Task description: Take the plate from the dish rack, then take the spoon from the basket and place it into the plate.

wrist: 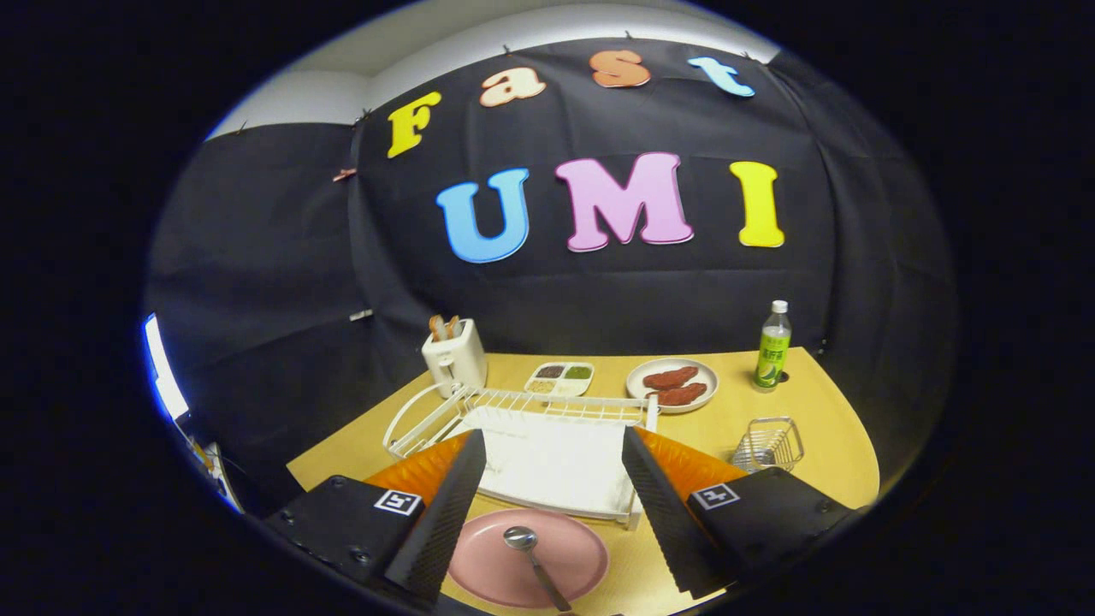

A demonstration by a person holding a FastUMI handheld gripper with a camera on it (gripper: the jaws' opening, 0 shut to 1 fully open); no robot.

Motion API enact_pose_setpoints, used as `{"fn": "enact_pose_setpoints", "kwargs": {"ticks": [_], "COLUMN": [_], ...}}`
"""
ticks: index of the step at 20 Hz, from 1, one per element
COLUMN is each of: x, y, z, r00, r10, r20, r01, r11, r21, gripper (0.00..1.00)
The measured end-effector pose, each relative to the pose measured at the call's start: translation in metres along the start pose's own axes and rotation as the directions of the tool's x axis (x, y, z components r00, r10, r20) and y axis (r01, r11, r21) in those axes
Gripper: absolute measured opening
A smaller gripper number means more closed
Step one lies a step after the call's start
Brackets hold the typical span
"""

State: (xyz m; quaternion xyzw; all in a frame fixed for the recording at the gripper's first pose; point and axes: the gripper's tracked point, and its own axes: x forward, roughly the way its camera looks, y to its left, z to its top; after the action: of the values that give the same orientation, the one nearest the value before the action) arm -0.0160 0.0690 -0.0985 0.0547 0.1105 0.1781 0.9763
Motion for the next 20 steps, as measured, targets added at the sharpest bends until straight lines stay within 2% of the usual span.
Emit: {"fn": "enact_pose_setpoints", "kwargs": {"ticks": [4, 7, 9, 14, 16, 20], "x": [-0.023, -0.045, -0.065, -0.108, -0.12, -0.124], "y": [-0.039, -0.061, -0.076, -0.12, -0.138, -0.16], "z": [0.037, 0.08, 0.115, 0.165, 0.171, 0.154], "r00": [0.994, 0.984, 0.969, 0.931, 0.918, 0.93], "r10": [-0.088, -0.106, -0.121, -0.164, -0.173, -0.154], "r20": [0.062, 0.145, 0.218, 0.327, 0.357, 0.333], "r01": [0.087, 0.114, 0.142, 0.199, 0.219, 0.2], "r11": [0.996, 0.992, 0.986, 0.977, 0.972, 0.974], "r21": [0.028, -0.049, -0.086, -0.073, -0.092, -0.109], "gripper": [0.98, 0.98, 0.98, 0.98, 0.98, 0.98]}}
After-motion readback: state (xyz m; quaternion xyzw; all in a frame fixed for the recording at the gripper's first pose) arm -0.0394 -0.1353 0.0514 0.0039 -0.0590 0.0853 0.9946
